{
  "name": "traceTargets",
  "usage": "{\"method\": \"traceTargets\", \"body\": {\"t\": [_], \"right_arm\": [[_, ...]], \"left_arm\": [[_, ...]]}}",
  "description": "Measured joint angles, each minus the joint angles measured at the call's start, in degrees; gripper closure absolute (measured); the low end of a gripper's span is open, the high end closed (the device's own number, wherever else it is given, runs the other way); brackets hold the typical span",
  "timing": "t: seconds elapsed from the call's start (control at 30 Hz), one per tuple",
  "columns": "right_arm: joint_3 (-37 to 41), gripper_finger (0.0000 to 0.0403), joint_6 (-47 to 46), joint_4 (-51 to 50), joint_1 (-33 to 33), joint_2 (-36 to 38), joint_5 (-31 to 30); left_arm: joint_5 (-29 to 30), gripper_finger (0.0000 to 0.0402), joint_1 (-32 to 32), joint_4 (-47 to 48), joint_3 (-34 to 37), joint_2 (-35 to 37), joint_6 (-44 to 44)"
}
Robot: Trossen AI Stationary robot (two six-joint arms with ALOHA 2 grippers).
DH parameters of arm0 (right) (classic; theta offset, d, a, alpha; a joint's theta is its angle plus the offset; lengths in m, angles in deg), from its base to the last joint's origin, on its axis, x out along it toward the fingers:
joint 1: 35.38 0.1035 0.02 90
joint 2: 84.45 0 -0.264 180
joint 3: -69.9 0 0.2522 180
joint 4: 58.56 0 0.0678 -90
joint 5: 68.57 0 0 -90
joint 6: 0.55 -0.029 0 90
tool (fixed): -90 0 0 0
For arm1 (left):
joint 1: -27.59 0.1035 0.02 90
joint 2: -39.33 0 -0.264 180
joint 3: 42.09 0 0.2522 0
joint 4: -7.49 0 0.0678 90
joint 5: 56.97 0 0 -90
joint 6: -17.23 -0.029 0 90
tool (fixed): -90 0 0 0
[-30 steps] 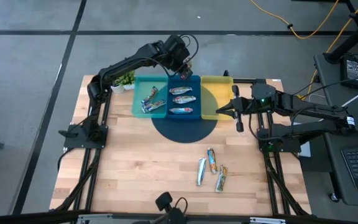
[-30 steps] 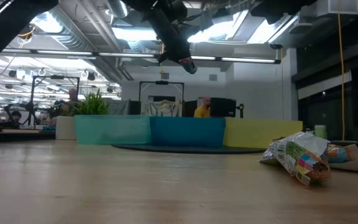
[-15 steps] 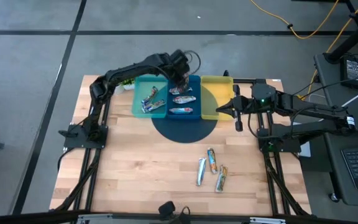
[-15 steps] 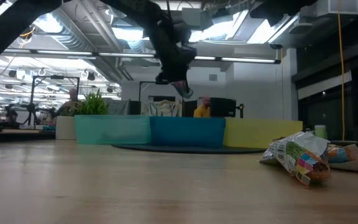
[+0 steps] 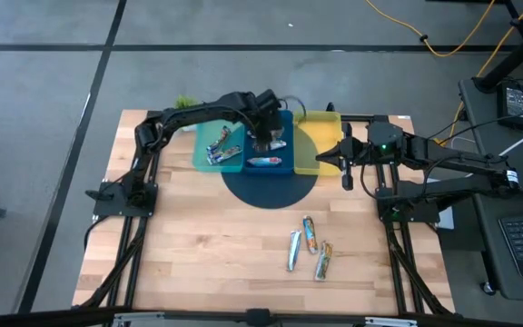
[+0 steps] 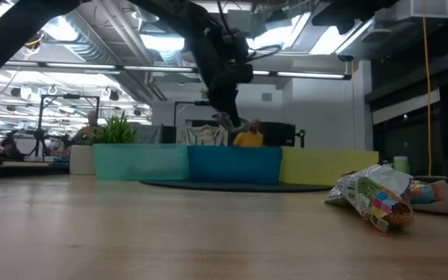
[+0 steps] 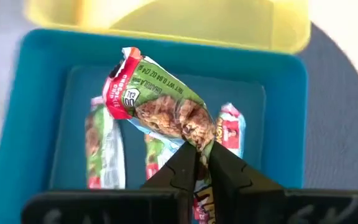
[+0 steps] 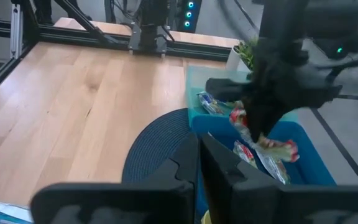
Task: Pick and place Granola Bars by type
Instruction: Put the red granola bar into the blue bin
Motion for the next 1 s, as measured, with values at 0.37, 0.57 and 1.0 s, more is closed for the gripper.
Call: {"method": "traceTargets", "body": {"t": [0.37,0.57,1.0], "right_arm": [[0.0,0.0383,-2.83,-0.04,0.02,0.0,-0.02],[0.0,0.0383,-3.3,-0.06,0.02,0.0,-0.02],[0.0,0.0383,-3.04,-0.06,0.02,0.0,-0.02]], "left_arm": [[1.03,0.0382,-2.49,1.99,0.04,-4.85,-18.68],[2.9,0.0382,-3.1,1.68,0.04,-4.98,-22.93],[2.78,0.0382,-2.89,0.14,0.08,-7.0,-31.39]]}}
